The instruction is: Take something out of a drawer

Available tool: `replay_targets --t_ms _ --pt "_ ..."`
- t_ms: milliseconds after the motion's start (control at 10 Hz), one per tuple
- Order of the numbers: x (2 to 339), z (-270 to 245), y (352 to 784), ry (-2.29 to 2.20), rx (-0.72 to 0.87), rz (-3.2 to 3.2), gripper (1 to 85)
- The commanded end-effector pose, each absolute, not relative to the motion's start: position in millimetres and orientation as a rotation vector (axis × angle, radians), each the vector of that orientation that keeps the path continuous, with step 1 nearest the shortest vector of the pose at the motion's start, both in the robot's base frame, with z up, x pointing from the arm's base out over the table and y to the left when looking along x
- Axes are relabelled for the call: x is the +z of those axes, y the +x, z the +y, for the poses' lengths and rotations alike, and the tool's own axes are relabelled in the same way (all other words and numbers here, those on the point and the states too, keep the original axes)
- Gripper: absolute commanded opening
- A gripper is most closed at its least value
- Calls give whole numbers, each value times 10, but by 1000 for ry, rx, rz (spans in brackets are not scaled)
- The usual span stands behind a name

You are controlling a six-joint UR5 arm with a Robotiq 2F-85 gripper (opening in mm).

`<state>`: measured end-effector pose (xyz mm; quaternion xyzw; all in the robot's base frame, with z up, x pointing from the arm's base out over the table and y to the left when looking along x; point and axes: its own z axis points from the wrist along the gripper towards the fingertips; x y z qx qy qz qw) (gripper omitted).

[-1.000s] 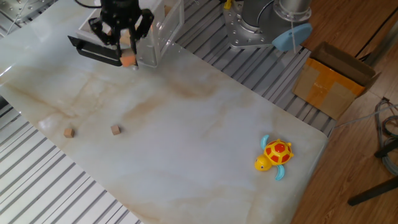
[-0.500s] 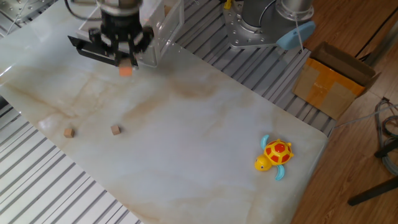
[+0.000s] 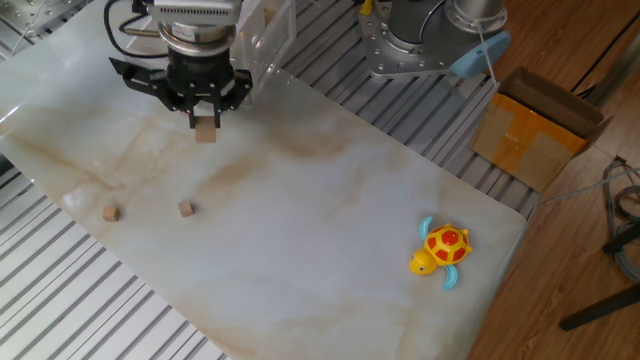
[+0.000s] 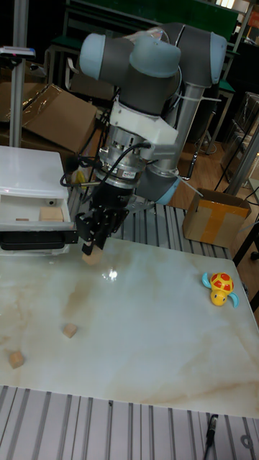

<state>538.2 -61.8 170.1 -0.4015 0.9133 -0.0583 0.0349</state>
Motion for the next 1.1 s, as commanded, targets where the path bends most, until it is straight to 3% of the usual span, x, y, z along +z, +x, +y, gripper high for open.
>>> replay_targets --t_ms 0,200,400,1000 --pt "1422 -540 5565 -1236 -154 2794 13" --pt "1215 -541 5735 -1174 -198 2797 13" --pt "1212 -665 5592 -1214 -238 2854 13" --pt "1165 -410 5615 -1174 -144 2834 13"
